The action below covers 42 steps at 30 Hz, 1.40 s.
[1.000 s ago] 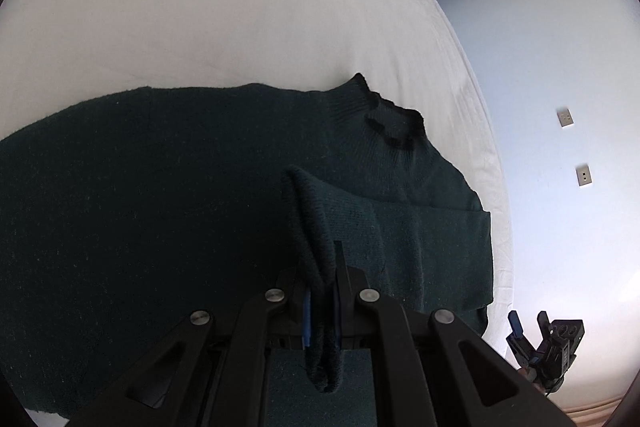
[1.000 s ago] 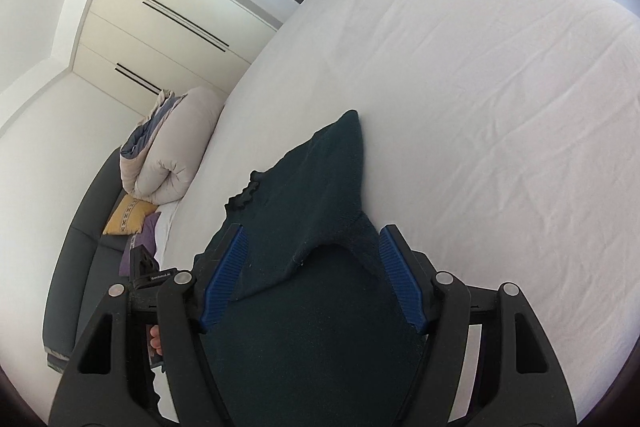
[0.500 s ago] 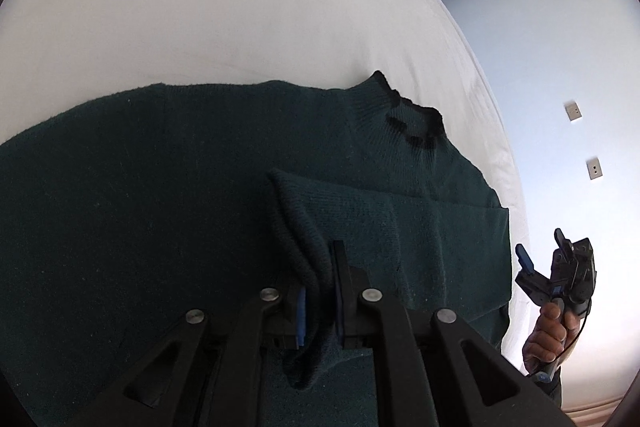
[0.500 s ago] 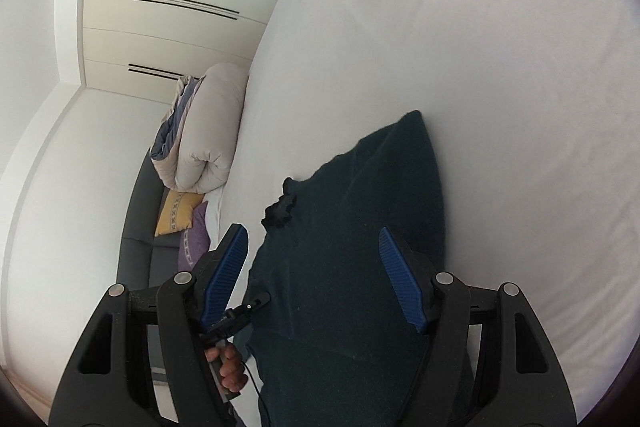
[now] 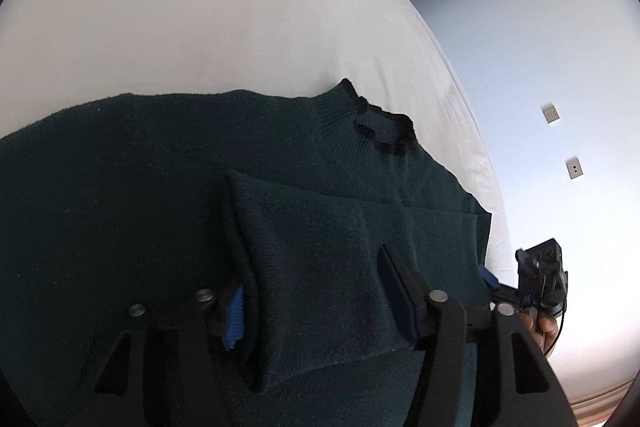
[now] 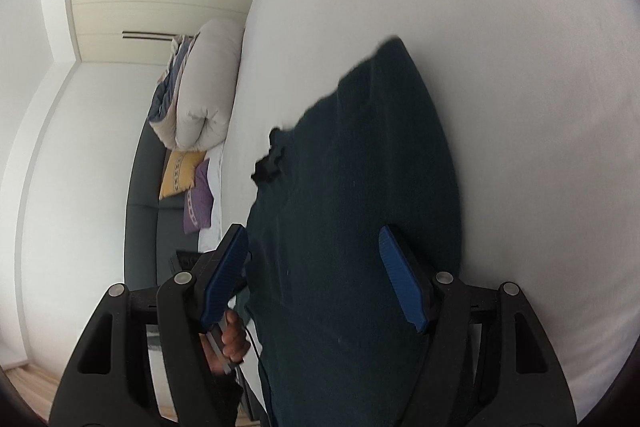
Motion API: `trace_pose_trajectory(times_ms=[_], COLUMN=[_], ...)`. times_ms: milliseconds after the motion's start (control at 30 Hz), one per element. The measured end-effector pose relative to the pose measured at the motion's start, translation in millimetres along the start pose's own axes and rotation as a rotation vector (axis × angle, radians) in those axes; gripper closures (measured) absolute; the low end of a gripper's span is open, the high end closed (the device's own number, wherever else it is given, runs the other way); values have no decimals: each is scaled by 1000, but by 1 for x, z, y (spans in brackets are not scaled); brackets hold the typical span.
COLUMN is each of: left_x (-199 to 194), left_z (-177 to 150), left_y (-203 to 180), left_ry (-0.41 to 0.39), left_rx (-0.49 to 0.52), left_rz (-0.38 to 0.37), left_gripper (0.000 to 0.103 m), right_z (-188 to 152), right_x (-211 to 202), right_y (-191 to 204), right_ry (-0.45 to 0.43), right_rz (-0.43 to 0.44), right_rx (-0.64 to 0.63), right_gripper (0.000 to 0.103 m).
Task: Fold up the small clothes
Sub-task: 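Grasp the other sleeve cuff with the left tool and lift it, then fold the held sleeve across the sweater body with the left tool and release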
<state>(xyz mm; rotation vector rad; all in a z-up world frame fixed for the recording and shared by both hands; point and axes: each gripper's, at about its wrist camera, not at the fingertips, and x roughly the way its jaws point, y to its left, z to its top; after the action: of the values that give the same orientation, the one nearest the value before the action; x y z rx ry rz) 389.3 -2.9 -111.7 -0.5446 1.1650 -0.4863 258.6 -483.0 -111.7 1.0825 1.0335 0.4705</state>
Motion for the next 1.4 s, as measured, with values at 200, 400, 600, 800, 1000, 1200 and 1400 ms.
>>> trace_pose_trajectory(times_ms=[200,400,600,800,1000,1200,1400], left_x=[-37,-120,-222,-266,-272,-278,-276], left_z=[-18,-73,-159,-213,-216,-214,-189], left_y=[11,57,147,242,279,311,323], left_ry=[-61,-179,-408,-603,-759,-908,-873], left_rx=[-27,-108,-382,-745,-957,-1178,-1172], left_rz=[46,79,12,-192,-279,-319,-295], left_gripper=[16,16,7,8,9,8,58], right_z=[-44,-101,-181,-239,-277,-299,-309], right_x=[-20,-43,-58,-38,-13,-8,-6], right_y=[-8,6,58,116,169,205,210], right_ry=[0,-50,-95,-65,-34,-26,-21], right_rz=[40,38,70,55,49,75,57], right_rx=[10,14,-106,-188,-247,-285,-292], right_gripper=[36,34,34,33,33,33,33])
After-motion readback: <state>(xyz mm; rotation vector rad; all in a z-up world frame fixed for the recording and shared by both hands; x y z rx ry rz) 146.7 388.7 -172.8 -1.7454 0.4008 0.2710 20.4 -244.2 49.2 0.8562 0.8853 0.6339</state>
